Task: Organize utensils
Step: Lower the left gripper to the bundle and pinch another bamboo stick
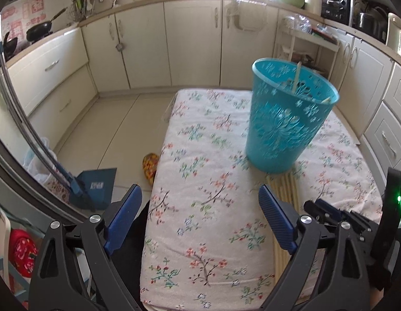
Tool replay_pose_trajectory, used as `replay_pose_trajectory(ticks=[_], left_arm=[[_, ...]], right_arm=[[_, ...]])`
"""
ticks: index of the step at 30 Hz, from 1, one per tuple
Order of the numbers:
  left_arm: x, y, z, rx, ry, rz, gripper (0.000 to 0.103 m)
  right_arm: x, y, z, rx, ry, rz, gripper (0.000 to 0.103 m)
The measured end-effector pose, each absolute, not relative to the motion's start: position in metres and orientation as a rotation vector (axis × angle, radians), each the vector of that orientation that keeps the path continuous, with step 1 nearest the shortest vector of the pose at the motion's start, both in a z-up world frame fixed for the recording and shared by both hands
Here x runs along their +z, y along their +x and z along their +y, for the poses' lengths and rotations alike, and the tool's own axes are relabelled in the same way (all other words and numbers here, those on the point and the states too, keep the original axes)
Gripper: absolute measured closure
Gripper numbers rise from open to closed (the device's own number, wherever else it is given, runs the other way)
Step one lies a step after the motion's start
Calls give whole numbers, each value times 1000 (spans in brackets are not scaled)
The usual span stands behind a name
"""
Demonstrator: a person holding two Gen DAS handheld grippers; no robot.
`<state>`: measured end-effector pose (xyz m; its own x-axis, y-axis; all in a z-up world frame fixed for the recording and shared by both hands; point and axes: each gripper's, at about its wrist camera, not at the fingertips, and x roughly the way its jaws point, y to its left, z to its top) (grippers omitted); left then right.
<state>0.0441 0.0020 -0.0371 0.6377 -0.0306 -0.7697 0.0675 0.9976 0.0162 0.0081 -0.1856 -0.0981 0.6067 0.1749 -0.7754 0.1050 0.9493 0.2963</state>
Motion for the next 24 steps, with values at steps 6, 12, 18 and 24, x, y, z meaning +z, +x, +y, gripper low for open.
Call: replay_pose_trajectory(ticks=[6, 12, 18, 24], left_arm=[[-52, 46, 2, -55, 53, 909, 16], [-63, 48, -7, -75, 66, 940, 15], [-87, 57, -29, -138, 79, 1014, 16], [-117, 73, -55, -164, 104, 1077, 16]], right_arm=[[-110, 20, -184, 19, 303, 941, 80], [-109, 24, -175, 28, 220, 944, 86], [-106, 18, -174, 62, 99, 979, 94], [-108, 7, -201, 43, 171, 974, 94]])
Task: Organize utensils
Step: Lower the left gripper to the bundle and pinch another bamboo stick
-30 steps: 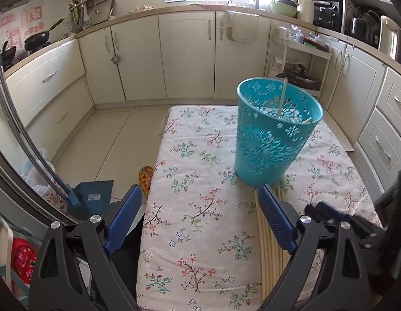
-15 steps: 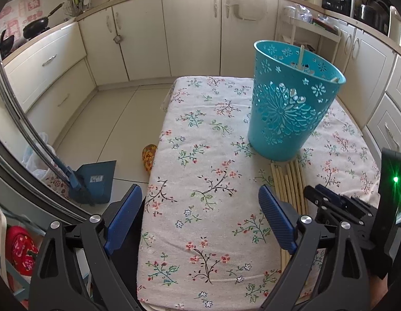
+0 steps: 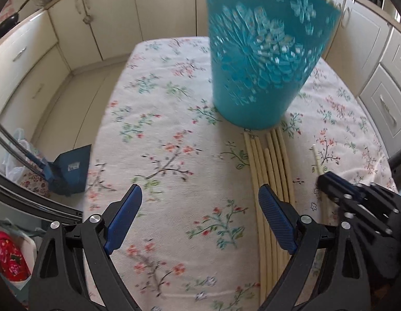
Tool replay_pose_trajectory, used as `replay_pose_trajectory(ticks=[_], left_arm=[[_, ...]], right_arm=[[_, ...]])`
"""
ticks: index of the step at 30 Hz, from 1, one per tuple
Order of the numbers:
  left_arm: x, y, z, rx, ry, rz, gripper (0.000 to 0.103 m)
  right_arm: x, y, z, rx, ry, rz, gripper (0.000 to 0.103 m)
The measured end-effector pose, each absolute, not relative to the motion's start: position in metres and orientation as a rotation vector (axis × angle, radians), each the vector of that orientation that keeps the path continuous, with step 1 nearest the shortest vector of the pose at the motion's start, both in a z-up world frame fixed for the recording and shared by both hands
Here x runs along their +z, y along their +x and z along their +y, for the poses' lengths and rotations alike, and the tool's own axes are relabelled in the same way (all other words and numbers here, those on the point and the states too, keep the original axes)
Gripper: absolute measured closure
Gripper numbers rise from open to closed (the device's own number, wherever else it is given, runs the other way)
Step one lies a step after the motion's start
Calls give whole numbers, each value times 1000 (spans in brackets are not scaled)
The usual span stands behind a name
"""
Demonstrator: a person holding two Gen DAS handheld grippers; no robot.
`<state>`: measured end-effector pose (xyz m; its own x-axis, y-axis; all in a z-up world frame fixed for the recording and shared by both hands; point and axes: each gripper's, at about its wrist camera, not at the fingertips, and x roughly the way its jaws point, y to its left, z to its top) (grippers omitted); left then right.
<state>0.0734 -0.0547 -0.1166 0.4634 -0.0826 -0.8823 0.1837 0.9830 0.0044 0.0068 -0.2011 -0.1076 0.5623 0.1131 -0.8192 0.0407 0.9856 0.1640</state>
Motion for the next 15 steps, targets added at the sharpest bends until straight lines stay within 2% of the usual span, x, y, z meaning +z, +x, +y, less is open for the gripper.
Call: replay_pose_trajectory(ticks=[15], left_arm=[[-137, 91, -70, -149, 146, 1109, 16]], right_arm=[[-109, 4, -204, 58, 218, 951, 94]])
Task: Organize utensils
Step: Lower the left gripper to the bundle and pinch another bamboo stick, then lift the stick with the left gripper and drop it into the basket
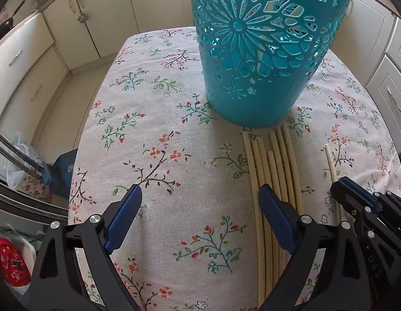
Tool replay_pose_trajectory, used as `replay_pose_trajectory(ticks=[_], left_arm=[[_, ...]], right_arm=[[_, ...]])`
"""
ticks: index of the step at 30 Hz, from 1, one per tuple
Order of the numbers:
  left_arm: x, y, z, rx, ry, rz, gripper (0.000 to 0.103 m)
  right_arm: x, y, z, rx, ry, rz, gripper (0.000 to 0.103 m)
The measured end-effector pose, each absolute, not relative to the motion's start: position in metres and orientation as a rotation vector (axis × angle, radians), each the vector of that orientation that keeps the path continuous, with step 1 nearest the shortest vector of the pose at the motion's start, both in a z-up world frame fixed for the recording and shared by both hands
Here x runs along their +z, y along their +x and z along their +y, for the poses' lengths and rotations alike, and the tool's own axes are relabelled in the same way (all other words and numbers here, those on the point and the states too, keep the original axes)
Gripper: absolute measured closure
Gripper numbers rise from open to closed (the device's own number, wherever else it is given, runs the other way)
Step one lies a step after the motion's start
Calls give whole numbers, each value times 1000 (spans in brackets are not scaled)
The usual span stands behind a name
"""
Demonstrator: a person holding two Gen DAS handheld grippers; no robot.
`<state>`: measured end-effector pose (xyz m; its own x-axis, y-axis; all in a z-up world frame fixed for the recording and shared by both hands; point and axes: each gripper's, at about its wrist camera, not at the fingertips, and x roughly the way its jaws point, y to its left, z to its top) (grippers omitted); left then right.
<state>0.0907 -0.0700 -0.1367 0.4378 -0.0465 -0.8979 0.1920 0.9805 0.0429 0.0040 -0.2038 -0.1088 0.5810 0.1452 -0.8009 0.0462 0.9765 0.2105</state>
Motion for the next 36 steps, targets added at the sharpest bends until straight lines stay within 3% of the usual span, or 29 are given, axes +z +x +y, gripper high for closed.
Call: replay_pose_trajectory(ticks=[7, 10, 13, 15, 18, 27, 36], left_arm=[[-140, 94, -70, -163, 140, 1108, 18], [-138, 92, -72, -195, 132, 1098, 31], [-135, 90, -77, -228, 142, 1083, 52], [-133, 88, -80, -247, 145, 1080, 81], [-132, 88, -81, -281, 132, 1099, 97], [-90, 79, -44, -365, 46, 1103, 98], [67, 79, -11, -447, -90, 799, 98]], right_arm=[[-109, 3, -204, 60, 224, 945, 94], [-110, 4, -205, 60, 229, 942, 94], [-110, 6, -207, 60, 235, 937, 94], [-111, 7, -208, 61, 246, 930, 94], [-112, 7, -209, 63, 251, 919, 94], [-112, 7, -210, 69, 267, 917, 94], [-113, 6, -215, 81, 292, 916, 94]])
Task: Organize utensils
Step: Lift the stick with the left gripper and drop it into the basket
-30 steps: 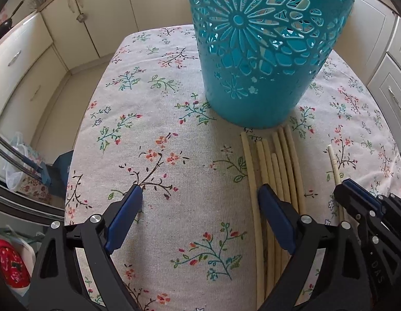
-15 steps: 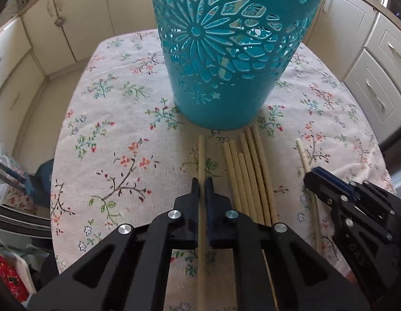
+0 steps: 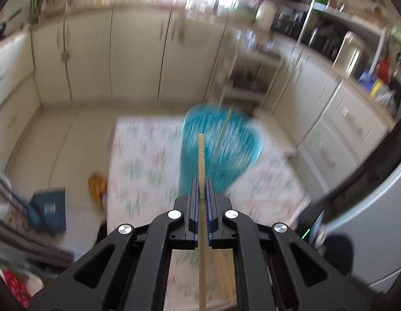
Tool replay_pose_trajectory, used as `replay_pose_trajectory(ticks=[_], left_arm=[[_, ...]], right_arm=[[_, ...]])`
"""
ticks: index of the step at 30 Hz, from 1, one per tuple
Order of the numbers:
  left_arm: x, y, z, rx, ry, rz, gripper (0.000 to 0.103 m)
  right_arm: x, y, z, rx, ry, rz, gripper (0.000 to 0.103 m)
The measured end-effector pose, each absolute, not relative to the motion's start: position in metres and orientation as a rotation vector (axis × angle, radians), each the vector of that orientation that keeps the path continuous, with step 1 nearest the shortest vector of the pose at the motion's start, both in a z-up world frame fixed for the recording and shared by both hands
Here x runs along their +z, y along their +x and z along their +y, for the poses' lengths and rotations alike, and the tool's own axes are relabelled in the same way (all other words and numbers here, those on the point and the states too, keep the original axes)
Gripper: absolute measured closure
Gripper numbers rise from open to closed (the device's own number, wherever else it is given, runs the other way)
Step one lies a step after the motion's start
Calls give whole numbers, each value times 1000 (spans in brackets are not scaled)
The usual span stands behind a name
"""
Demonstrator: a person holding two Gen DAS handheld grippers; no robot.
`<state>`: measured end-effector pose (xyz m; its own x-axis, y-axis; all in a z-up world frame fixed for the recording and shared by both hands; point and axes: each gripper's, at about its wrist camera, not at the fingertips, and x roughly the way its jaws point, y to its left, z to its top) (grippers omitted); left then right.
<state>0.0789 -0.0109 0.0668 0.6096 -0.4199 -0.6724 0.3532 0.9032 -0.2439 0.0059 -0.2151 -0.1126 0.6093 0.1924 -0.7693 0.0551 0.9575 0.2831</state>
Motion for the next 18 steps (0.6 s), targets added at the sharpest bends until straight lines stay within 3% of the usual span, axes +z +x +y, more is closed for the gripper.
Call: replay_pose_trajectory(ticks=[8, 18], left_arm=[[120, 133, -59, -434, -158, 492, 98], [73, 194, -96, -293, -153, 435, 98]], right_arm=[[-114, 5, -221, 93, 312, 913, 94], [-115, 5, -226, 108, 337, 910, 94]])
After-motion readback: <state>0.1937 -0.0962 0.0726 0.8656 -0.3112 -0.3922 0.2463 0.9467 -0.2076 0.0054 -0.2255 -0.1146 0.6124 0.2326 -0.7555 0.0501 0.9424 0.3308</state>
